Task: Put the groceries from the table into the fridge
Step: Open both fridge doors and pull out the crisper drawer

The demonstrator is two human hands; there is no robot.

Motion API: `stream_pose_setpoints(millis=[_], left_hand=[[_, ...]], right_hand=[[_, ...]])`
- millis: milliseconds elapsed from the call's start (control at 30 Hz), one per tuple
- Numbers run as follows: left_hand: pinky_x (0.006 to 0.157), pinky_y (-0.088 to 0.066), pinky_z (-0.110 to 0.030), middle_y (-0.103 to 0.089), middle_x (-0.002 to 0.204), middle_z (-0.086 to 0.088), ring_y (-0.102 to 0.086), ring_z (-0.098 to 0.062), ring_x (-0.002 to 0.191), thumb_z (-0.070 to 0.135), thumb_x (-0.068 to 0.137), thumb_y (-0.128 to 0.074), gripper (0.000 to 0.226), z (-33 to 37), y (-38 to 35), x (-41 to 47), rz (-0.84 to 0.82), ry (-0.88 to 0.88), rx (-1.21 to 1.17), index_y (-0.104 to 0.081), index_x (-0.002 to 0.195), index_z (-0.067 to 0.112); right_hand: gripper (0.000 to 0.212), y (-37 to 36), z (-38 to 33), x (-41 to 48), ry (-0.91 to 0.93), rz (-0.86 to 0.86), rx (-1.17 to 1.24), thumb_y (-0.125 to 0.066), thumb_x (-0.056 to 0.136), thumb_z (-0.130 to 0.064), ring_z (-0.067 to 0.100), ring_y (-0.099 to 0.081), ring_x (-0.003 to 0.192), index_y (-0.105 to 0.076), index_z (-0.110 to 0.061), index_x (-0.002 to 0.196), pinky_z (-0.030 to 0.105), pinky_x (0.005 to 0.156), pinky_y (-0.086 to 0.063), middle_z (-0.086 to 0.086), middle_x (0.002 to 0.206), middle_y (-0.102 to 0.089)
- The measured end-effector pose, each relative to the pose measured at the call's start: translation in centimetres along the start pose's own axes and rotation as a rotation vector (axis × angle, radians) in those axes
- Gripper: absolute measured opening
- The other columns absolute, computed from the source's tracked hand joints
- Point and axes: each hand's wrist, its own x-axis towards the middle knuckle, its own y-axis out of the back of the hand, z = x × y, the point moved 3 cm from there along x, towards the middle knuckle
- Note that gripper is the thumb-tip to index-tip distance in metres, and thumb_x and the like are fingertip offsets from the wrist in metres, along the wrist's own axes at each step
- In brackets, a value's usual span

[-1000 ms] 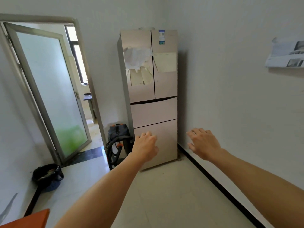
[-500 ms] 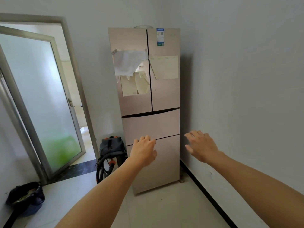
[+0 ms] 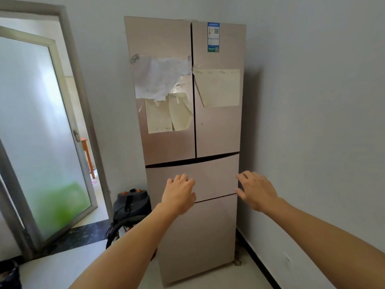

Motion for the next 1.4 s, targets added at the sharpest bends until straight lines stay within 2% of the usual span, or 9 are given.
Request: stream_pose_setpoints(millis=[367, 500, 633, 800, 967, 1000, 1067, 1133, 1400], left_hand=[[0.094, -0.036, -0.038, -0.049, 0.12, -0.004, -0.045, -0.026, 0.109, 0.03, 0.095, -0.043, 0.031, -7.8, -5.2, 19.8, 0.07, -0.113, 0.084, -0.05, 0.122, 0.017], [0.091, -0.036, -0.038, -0.049, 0.115, -0.006, -0.044, -0.027, 0.105, 0.025, 0.094, -0.043, 0.023, -8.9, -8.0, 25.3, 0.136, -0.166, 0.127, -0.052, 0.111, 0.013], [0.084, -0.044, -0.042, -0.055, 0.107, -0.014, -0.051, -0.035, 0.102, 0.017, 0.082, -0.06, 0.016, -10.4, -10.3, 31.7, 0.261, -0.215, 0.212, -0.057, 0.093, 0.007], [0.104, -0.038, -0.049, -0.049, 0.136, -0.023, -0.042, -0.039, 0.131, 0.018, 0.077, -0.066, 0.035, -11.9, -12.9, 40.0, 0.355, -0.244, 0.273, -0.061, 0.11, 0.006], [0.115, -0.022, -0.053, -0.029, 0.151, -0.025, -0.023, -0.037, 0.143, 0.023, 0.088, -0.059, 0.047, -13.0, -14.4, 45.1, 0.53, -0.294, 0.315, -0.051, 0.133, 0.012], [0.116, -0.021, -0.053, -0.027, 0.152, -0.025, -0.022, -0.037, 0.144, 0.024, 0.09, -0.058, 0.049, -13.4, -14.9, 45.7, 0.56, -0.319, 0.327, -0.049, 0.136, 0.013], [0.116, -0.021, -0.052, -0.028, 0.152, -0.023, -0.023, -0.036, 0.143, 0.028, 0.092, -0.057, 0.05, -14.2, -15.7, 46.6, 0.621, -0.373, 0.367, -0.047, 0.139, 0.014], [0.116, -0.021, -0.05, -0.028, 0.152, -0.021, -0.023, -0.035, 0.143, 0.034, 0.094, -0.055, 0.052, -14.9, -16.5, 47.3, 0.665, -0.407, 0.4, -0.045, 0.142, 0.016], [0.117, -0.017, -0.049, -0.027, 0.153, -0.02, -0.023, -0.033, 0.144, 0.037, 0.097, -0.053, 0.051, -15.3, -17.0, 47.7, 0.718, -0.448, 0.39, -0.043, 0.143, 0.016]], right_hand=[[0.047, -7.6, 1.4, 17.7, -0.17, -0.048, 0.196, -0.037, 0.098, -0.045, 0.024, -0.053, 0.114, -0.043, -0.02, 0.137, 0.039, 0.088, -0.048, 0.003, 0.131, -0.052], [0.045, -11.6, 2.6, 23.0, -0.232, -0.056, 0.304, -0.038, 0.099, -0.044, 0.025, -0.055, 0.113, -0.045, -0.019, 0.135, 0.036, 0.086, -0.047, 0.004, 0.131, -0.054], [0.046, -16.1, 3.4, 29.1, -0.248, -0.068, 0.432, -0.04, 0.101, -0.039, 0.026, -0.052, 0.119, -0.042, -0.014, 0.14, 0.033, 0.087, -0.042, 0.008, 0.135, -0.051], [0.046, -23.2, 4.2, 36.8, -0.498, -0.078, 0.873, -0.044, 0.1, -0.041, 0.031, -0.057, 0.109, -0.051, -0.005, 0.128, 0.035, 0.084, -0.046, 0.015, 0.123, -0.06], [0.086, -29.0, 4.0, 41.8, -0.963, -0.077, 1.406, -0.032, 0.091, -0.069, 0.038, -0.053, 0.12, -0.036, 0.001, 0.14, 0.043, 0.101, -0.042, 0.022, 0.136, -0.051], [0.091, -30.2, 3.8, 42.5, -1.034, -0.048, 1.52, -0.03, 0.087, -0.074, 0.038, -0.058, 0.112, -0.037, 0.002, 0.138, 0.045, 0.097, -0.045, 0.021, 0.13, -0.055], [0.074, -31.5, 3.5, 43.9, -1.183, 0.004, 1.75, -0.034, 0.095, -0.061, 0.038, -0.064, 0.099, -0.037, 0.0, 0.134, 0.042, 0.08, -0.052, 0.017, 0.122, -0.058], [0.064, -32.7, 3.4, 45.2, -1.29, 0.028, 1.881, -0.035, 0.098, -0.054, 0.038, -0.062, 0.1, -0.037, -0.002, 0.137, 0.039, 0.067, -0.053, 0.019, 0.13, -0.052], [0.07, -32.8, 2.3, 45.9, -1.221, -0.066, 2.28, -0.027, 0.096, -0.061, 0.036, -0.05, 0.126, -0.032, -0.013, 0.146, 0.048, 0.091, -0.047, 0.016, 0.143, -0.047]])
